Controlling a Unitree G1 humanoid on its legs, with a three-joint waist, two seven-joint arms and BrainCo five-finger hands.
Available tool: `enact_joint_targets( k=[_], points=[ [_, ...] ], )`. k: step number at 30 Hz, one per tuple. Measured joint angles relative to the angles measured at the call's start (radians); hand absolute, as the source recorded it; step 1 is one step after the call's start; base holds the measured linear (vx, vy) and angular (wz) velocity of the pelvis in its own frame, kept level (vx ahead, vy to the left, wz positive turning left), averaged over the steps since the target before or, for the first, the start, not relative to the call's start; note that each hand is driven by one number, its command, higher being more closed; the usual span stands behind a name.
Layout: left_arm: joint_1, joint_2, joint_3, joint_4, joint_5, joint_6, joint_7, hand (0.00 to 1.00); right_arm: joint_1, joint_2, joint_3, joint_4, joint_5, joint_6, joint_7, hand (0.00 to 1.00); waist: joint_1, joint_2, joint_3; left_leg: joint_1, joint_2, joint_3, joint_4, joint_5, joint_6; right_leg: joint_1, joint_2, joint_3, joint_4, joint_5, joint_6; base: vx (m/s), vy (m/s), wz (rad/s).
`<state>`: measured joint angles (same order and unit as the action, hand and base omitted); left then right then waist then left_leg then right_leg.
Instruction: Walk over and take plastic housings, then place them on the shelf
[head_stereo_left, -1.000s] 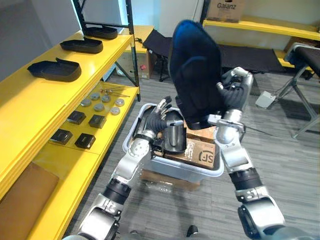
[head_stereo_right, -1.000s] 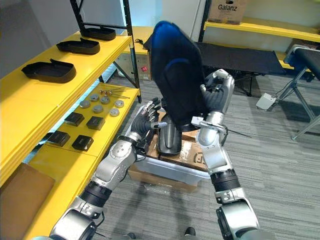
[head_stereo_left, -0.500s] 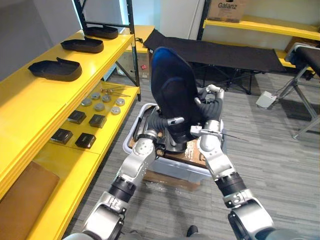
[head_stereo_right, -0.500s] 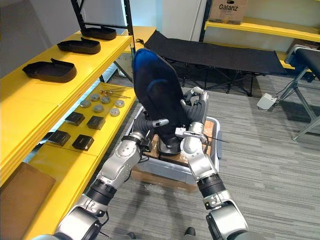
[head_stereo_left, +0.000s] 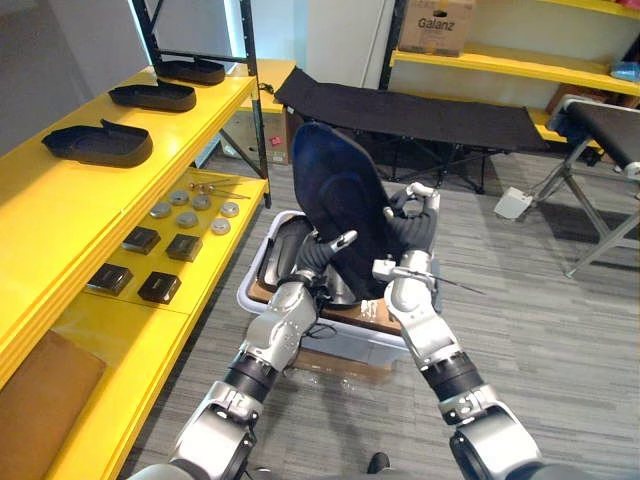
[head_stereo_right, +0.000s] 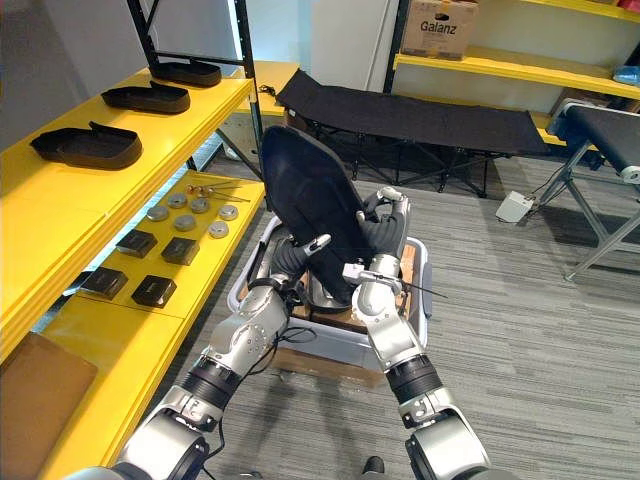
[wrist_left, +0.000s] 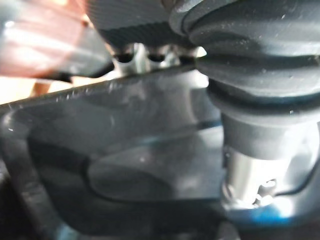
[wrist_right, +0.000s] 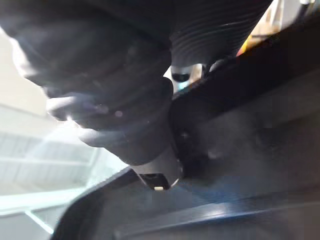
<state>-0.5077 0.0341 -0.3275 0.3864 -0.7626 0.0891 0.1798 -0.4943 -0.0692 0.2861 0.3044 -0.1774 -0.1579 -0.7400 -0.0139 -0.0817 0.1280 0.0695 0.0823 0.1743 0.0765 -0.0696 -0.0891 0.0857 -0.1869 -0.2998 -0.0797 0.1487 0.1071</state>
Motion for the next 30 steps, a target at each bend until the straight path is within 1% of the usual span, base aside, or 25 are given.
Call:
enact_joint_targets(
  k=[2, 4, 5, 7, 10, 13, 18, 21, 22, 24, 25, 26, 28, 30],
  points=[
    [0.000, 0.001, -0.001, 0.003, -0.023, -0.004, -0.005, 1.00, 0.000, 0.000, 0.003, -0.001, -0.004, -0.008, -0.002, 1.00, 0.000, 0.000, 0.000, 0.000, 0.000, 0.000, 0.000, 0.000, 0.000, 0.000, 0.000, 0.000, 0.000, 0.000, 0.000, 0.00, 0.000, 0.00],
    [0.000, 0.001, -0.004, 0.014, -0.063, -0.029, -0.020, 1.00, 0.000, 0.000, 0.007, -0.003, -0.009, -0.023, -0.003, 1.00, 0.000, 0.000, 0.000, 0.000, -0.001, 0.000, -0.001, 0.000, 0.000, -0.001, 0.000, 0.000, 0.000, 0.001, 0.001, 0.00, 0.000, 0.00],
    [0.000, 0.002, -0.004, 0.015, -0.066, -0.033, -0.024, 1.00, 0.000, 0.000, 0.007, -0.004, -0.017, -0.025, -0.003, 1.00, 0.000, 0.000, 0.000, 0.000, -0.001, 0.000, -0.001, 0.000, 0.000, -0.001, 0.000, 0.000, 0.000, 0.001, 0.001, 0.00, 0.000, 0.00],
    [0.000, 0.002, -0.004, 0.018, -0.085, -0.059, -0.037, 1.00, 0.000, 0.000, 0.008, -0.012, -0.029, -0.037, -0.003, 1.00, -0.001, 0.000, 0.000, 0.000, -0.001, 0.001, -0.002, 0.000, 0.000, -0.002, 0.000, 0.000, 0.000, 0.001, 0.001, 0.00, 0.000, 0.00],
    [0.000, 0.002, -0.006, 0.018, -0.093, -0.078, -0.039, 1.00, 0.000, 0.000, 0.010, -0.016, -0.034, -0.045, -0.003, 1.00, -0.001, -0.001, -0.001, 0.000, 0.000, 0.001, -0.002, 0.000, 0.000, -0.002, 0.000, 0.000, 0.000, 0.001, 0.001, 0.00, 0.000, 0.00],
    [0.000, 0.002, -0.009, 0.018, -0.093, -0.106, -0.041, 1.00, 0.000, 0.000, 0.011, -0.018, -0.034, -0.065, -0.003, 1.00, -0.002, -0.002, -0.001, 0.000, 0.001, 0.002, -0.002, 0.000, 0.000, -0.002, 0.000, 0.000, 0.000, 0.001, 0.001, 0.00, 0.000, 0.00],
    [0.000, 0.002, -0.013, 0.017, -0.093, -0.112, -0.043, 1.00, 0.016, 0.000, 0.011, -0.027, -0.034, -0.077, -0.003, 1.00, -0.002, -0.011, -0.007, 0.000, 0.004, 0.002, -0.002, 0.000, 0.000, -0.003, -0.001, 0.000, 0.000, 0.001, 0.001, 0.00, 0.000, 0.00],
    [0.010, 0.005, -0.014, -0.008, -0.092, -0.115, -0.043, 1.00, 0.022, 0.000, 0.011, -0.041, -0.034, -0.084, -0.003, 1.00, -0.003, -0.012, -0.008, -0.002, 0.004, 0.004, -0.002, 0.000, 0.000, -0.006, -0.001, 0.000, 0.000, 0.001, 0.001, 0.00, 0.000, 0.00],
    [0.011, 0.005, -0.015, -0.012, -0.091, -0.120, -0.043, 1.00, 0.025, 0.000, 0.011, -0.050, -0.034, -0.085, -0.003, 1.00, -0.003, -0.012, -0.008, -0.002, 0.004, 0.004, -0.002, 0.000, 0.000, -0.006, -0.001, 0.000, 0.000, 0.001, 0.001, 0.00, 0.000, 0.00],
    [0.018, 0.005, -0.021, -0.025, -0.088, -0.147, -0.043, 1.00, 0.033, 0.000, 0.011, -0.059, -0.034, -0.105, -0.003, 1.00, -0.004, -0.012, -0.008, -0.002, 0.004, 0.004, -0.003, 0.000, 0.000, -0.007, -0.001, 0.000, 0.000, 0.001, 0.001, 0.00, 0.000, 0.00],
    [0.029, 0.005, -0.023, -0.038, -0.074, -0.157, -0.043, 1.00, 0.040, 0.000, 0.011, -0.065, -0.034, -0.119, -0.003, 0.00, -0.004, -0.012, -0.008, -0.003, 0.004, 0.004, -0.004, 0.000, 0.000, -0.007, -0.001, 0.000, 0.000, 0.001, 0.001, 0.00, 0.000, 0.00],
    [0.032, 0.005, -0.023, -0.041, -0.051, -0.163, -0.043, 1.00, 0.044, 0.000, 0.011, -0.065, -0.034, -0.122, -0.003, 0.00, -0.004, -0.012, -0.008, -0.003, 0.004, 0.004, -0.004, 0.000, 0.000, -0.007, -0.001, 0.000, 0.000, 0.001, 0.001, 0.00, 0.000, 0.00],
    [0.048, 0.005, -0.020, -0.059, -0.012, -0.175, -0.041, 1.00, 0.071, 0.001, 0.023, -0.080, -0.031, -0.150, 0.001, 0.00, -0.004, -0.013, -0.008, -0.003, 0.004, 0.004, -0.006, 0.000, 0.000, -0.009, -0.001, 0.000, 0.000, 0.001, 0.001, 0.00, 0.000, 0.00],
    [0.055, 0.006, -0.014, -0.073, 0.002, -0.183, -0.041, 1.00, 0.091, 0.003, 0.029, -0.102, 0.006, -0.153, 0.018, 0.00, -0.004, -0.013, -0.008, -0.004, 0.004, 0.004, -0.006, 0.000, 0.000, -0.010, -0.001, 0.000, 0.000, 0.001, 0.001, 0.00, 0.000, 0.00]
  ],
)
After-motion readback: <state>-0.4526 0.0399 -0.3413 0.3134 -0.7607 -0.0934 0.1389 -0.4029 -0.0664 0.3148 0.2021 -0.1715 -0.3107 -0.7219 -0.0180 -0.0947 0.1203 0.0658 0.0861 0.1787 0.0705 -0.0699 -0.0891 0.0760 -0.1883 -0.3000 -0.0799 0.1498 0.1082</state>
